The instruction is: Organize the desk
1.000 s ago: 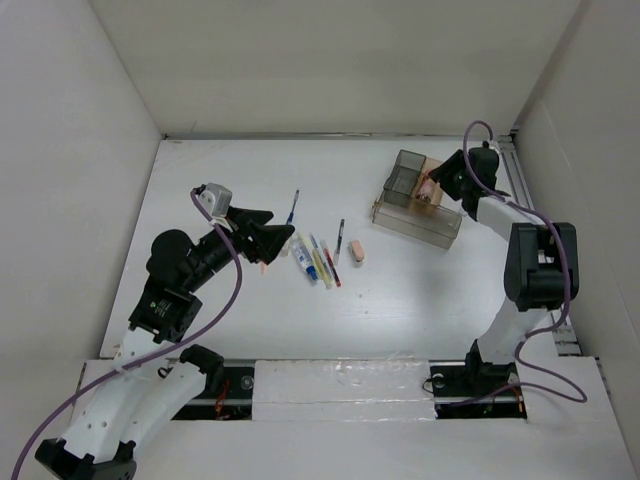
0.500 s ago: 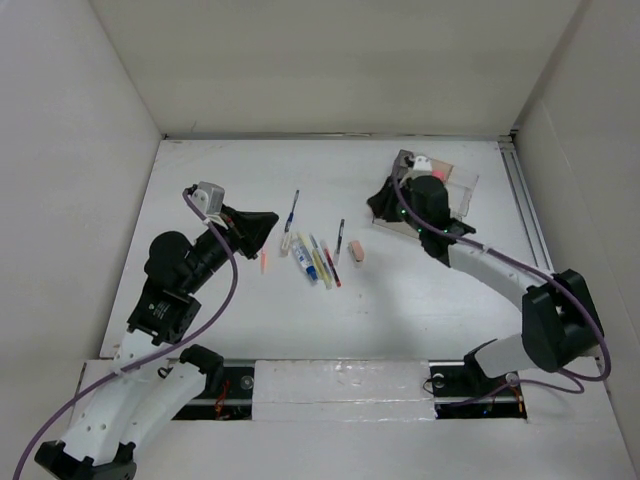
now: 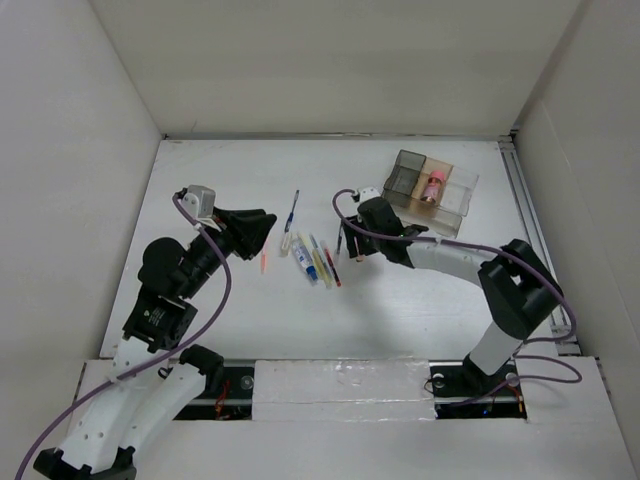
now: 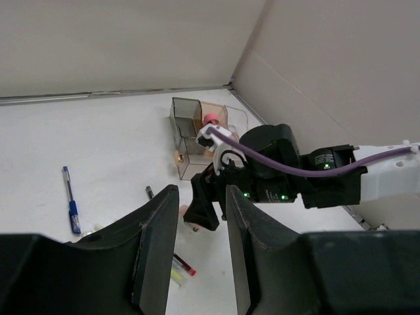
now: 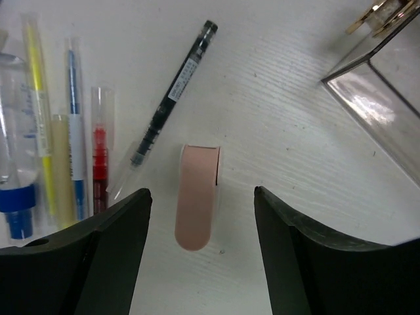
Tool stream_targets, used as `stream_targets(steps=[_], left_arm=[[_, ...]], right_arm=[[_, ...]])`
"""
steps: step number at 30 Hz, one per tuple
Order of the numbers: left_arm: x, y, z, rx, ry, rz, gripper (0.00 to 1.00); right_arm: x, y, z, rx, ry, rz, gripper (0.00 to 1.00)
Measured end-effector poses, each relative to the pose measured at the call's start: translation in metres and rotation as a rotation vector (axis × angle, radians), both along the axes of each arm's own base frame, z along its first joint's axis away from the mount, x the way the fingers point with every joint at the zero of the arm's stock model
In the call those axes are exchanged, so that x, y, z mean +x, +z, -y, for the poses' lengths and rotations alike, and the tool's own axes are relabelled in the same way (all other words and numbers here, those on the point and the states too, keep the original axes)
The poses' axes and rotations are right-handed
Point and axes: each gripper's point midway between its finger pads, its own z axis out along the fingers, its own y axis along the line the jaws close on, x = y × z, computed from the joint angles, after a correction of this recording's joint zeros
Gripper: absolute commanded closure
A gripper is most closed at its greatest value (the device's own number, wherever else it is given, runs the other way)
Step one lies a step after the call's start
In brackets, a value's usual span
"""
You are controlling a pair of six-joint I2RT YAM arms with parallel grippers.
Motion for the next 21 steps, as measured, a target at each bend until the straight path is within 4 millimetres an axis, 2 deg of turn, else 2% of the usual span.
stream_targets(steps=[3,4,6,7,8,9,10,14,17,19,21], left_arm=[[0.0,0.0,0.0,-0.001,0.0,0.001,0.68],[0.0,0.0,0.0,0.0,0.0,0.0,0.68],[0.0,0.0,0.0,0.0,0.0,0.0,0.68],[0.0,0.0,0.0,0.0,0.0,0.001,0.68],[0.0,0.0,0.0,0.0,0.0,0.001,0.68],[0.0,0.0,0.0,0.0,0.0,0.001,0.68],[-0.001,0.0,0.0,-0.001,0.0,0.001,0.67],[-0.002,0.002,-0.001,-0.003,0.0,0.007,0.67],[-0.003,0.003,-0.001,-0.005,-0.003,0.012,0.67],[-0.004,0.003,0.0,-0.005,-0.007,0.011,0.67],[-0.004,0.003,0.0,-0.004,-0.009,0.011,0.67]], right_arm=[[-0.005,-0.017,-0.002,-0.04,0.02,-0.043,0.36],[-0.006,-0.022,-0.002,-0.052,0.025,-0.054,0.42],[-0.008,-0.031,-0.001,-0.07,0.027,-0.075,0.48],[-0.009,-0.032,-0.001,-0.076,0.026,-0.082,0.58],[-0.008,-0.035,-0.002,-0.08,0.027,-0.087,0.58],[-0.007,-0.037,-0.002,-0.084,0.026,-0.091,0.62],[-0.006,-0.037,-0.002,-0.086,0.027,-0.093,0.72],[-0.004,-0.033,0.001,-0.084,0.02,-0.09,0.78],[0.002,-0.016,0.009,-0.04,0.006,-0.077,0.79],[0.016,0.009,0.025,0.015,-0.031,-0.039,0.79],[0.038,0.043,0.051,0.082,-0.097,0.022,0.79]])
